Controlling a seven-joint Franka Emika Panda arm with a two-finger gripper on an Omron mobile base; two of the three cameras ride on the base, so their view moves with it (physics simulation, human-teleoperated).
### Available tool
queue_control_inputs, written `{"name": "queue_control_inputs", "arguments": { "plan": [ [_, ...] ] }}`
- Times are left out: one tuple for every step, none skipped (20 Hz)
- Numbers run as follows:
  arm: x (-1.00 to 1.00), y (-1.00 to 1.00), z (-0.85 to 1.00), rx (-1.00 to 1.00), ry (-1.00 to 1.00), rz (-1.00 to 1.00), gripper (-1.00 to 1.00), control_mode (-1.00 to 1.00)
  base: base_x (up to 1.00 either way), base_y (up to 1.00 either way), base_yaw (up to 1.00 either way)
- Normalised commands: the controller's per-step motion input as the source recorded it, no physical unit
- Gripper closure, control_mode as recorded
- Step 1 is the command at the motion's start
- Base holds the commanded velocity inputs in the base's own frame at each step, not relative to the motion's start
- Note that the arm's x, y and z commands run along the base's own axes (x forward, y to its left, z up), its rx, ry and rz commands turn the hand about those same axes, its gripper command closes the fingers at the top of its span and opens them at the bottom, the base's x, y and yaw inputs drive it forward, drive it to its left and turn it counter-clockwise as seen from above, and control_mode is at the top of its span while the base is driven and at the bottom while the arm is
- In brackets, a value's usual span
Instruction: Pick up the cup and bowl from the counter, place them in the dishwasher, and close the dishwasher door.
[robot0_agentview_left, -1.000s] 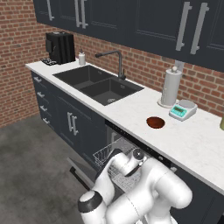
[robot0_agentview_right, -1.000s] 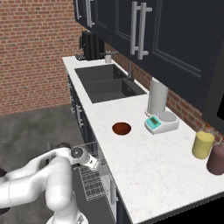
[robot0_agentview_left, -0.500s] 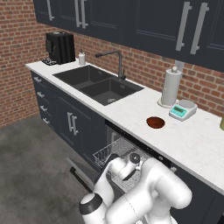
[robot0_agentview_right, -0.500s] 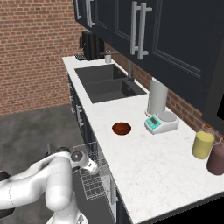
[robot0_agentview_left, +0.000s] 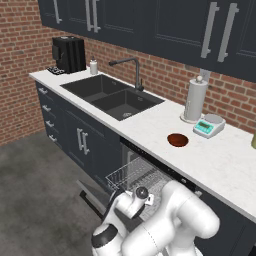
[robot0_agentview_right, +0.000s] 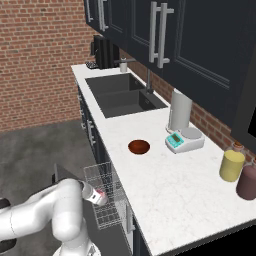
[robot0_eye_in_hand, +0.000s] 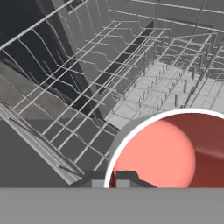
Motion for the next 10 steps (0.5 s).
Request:
{"name": "queue_control_inputs", "arguments": {
  "plan": [
    [0.06, 0.0, -0.27, 0.0, 0.07, 0.0, 1.0, -1.0, 0.0, 0.0, 0.0],
    [0.03, 0.0, -0.21, 0.0, 0.06, 0.0, 1.0, -1.0, 0.0, 0.0, 0.0],
    [0.0, 0.0, -0.14, 0.0, 0.05, 0.0, 1.0, -1.0, 0.0, 0.0, 0.0],
    [0.0, 0.0, -0.04, 0.0, 0.03, 0.0, 1.0, -1.0, 0.0, 0.0, 0.0],
    [0.0, 0.0, 0.0, 0.0, 0.03, 0.0, 1.0, -1.0, 0.0, 0.0, 0.0],
    [0.0, 0.0, 0.0, 0.0, 0.02, 0.0, 1.0, -1.0, 0.0, 0.0, 0.0],
    [0.0, 0.0, 0.0, 0.0, 0.05, 0.0, 1.0, -1.0, 0.0, 0.0, 0.0],
    [0.0, 0.0, 0.0, 0.0, 0.07, 0.0, 1.0, -1.0, 0.0, 0.0, 0.0],
    [0.0, 0.0, 0.0, 0.0, 0.07, 0.0, 1.0, -1.0, 0.0, 0.0, 0.0],
    [0.0, 0.0, 0.0, 0.0, 0.1, 0.0, 1.0, -1.0, 0.0, 0.0, 0.0]
  ]
}}
